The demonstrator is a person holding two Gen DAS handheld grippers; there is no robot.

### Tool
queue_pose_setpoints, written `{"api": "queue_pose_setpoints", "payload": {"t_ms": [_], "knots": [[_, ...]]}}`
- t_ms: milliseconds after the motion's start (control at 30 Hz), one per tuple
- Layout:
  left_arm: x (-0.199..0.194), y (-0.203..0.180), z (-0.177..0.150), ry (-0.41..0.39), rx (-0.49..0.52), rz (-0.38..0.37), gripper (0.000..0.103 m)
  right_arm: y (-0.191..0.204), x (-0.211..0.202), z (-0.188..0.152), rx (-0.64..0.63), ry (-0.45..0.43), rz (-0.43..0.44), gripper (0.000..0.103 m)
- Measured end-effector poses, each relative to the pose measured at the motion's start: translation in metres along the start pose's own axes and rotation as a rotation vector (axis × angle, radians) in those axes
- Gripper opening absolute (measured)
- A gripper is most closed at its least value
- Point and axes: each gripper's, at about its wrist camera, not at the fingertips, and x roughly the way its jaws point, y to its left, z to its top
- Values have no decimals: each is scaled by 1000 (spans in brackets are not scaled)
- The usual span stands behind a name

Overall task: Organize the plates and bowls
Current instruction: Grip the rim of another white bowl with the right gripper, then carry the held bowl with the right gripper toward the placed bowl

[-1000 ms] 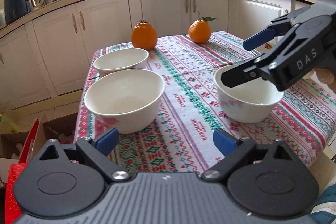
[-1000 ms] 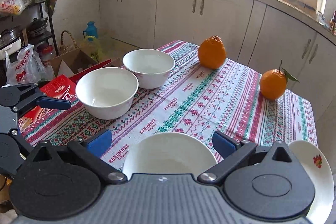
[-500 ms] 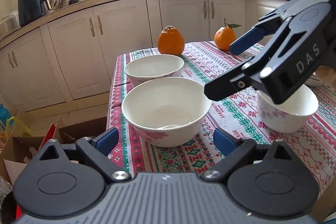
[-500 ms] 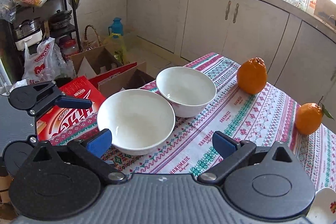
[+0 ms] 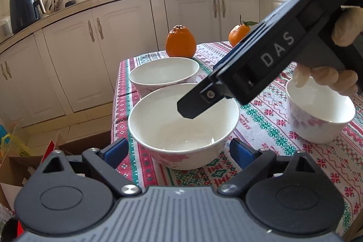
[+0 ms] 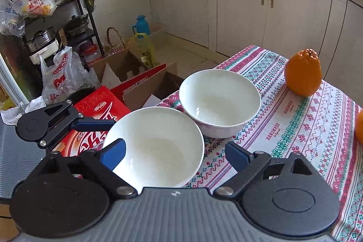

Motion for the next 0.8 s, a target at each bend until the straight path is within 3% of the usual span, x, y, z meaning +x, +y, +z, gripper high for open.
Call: {"api": "queue_pose_setpoints", "payload": {"t_ms": [533, 800], "knots": [[7, 4, 3, 12, 0, -25, 91, -9, 19, 2, 34, 50, 77, 71], [7, 3, 5, 16, 6, -34, 89, -8, 18, 2, 32, 49, 82, 71]]}}
